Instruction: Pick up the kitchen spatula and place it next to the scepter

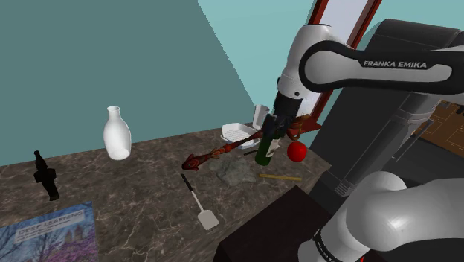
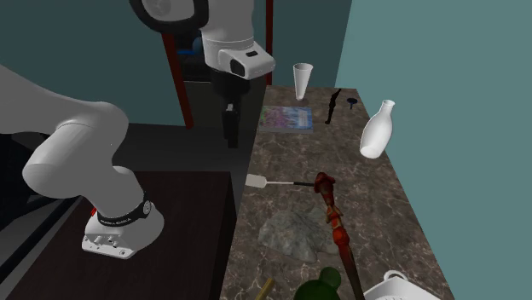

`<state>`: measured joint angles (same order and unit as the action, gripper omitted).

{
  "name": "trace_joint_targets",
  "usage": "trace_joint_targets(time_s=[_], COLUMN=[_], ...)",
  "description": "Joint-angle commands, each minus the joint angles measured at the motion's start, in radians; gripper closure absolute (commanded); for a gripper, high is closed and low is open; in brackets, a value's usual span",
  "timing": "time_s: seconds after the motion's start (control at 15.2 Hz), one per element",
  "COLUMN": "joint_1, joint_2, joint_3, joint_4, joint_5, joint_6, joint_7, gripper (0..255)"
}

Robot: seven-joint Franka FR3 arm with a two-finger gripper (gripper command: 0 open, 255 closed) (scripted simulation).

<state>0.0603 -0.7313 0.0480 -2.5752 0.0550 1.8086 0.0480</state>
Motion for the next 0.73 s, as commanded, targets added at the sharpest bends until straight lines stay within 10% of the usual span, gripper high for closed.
trace_joint_targets(time_s=[0.0,0.66], joint_1=[0.008,0.039], joint_2=[0.041,0.333], joint_3=[0.024,0.159], joint_4=[-0.025,-0.099], joint_5=[0.015,0.06], joint_6=[0.076,0.482], joint_7=[0.029,0.189], gripper=[0,0])
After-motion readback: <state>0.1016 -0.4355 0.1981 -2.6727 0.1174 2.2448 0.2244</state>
